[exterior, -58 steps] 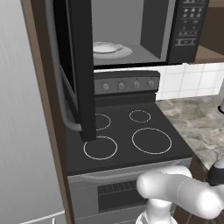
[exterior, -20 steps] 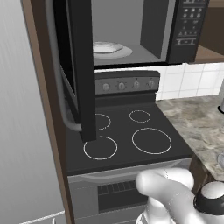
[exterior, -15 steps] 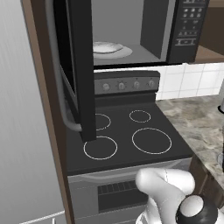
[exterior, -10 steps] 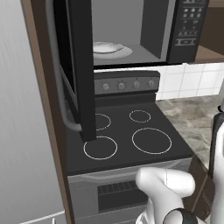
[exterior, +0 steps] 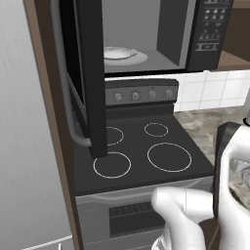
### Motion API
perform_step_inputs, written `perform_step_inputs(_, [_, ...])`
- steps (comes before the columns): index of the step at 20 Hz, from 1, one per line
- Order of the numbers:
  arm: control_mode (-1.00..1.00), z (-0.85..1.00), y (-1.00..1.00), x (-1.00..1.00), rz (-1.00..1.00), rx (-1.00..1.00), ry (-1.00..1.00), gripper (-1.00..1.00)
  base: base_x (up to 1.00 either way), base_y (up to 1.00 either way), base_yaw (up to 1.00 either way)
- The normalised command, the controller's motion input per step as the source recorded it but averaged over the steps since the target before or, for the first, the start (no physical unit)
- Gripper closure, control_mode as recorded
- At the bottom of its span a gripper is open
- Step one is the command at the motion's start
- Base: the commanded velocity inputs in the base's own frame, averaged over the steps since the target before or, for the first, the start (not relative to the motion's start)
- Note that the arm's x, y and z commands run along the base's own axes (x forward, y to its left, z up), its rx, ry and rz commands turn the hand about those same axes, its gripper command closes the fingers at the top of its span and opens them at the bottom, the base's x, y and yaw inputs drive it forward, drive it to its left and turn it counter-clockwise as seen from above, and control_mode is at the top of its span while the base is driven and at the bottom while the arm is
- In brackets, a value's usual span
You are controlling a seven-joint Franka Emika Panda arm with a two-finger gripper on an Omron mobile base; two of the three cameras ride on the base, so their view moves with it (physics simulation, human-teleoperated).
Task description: Pick the corn from the counter and place it in the microwave. Then turn on the microwave.
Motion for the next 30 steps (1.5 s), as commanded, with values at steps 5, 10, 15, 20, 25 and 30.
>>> perform_step_inputs(5, [-1.00, 0.65, 0.54, 0.23, 0.13, 0.00, -0.16, 1.00, 0.00, 0.00, 0.00])
perform_step_inputs(10, [-1.00, 0.59, 0.47, 0.40, 0.15, 0.00, -0.17, 1.00, 0.00, 0.00, 0.00])
perform_step_inputs(15, [-1.00, 0.61, 0.47, 0.40, 0.15, 0.02, -0.15, 1.00, 0.00, 0.00, 0.00])
perform_step_inputs(20, [-1.00, 0.65, 0.52, 0.26, 0.12, 0.00, -0.13, 1.00, 0.00, 0.00, 0.00])
perform_step_inputs(25, [-1.00, 0.64, 0.52, 0.30, 0.06, 0.00, -0.09, 1.00, 0.00, 0.00, 0.00])
perform_step_inputs(30, [-1.00, 0.51, 0.46, 0.53, 0.04, 0.00, -0.06, 1.00, 0.00, 0.00, 0.00])
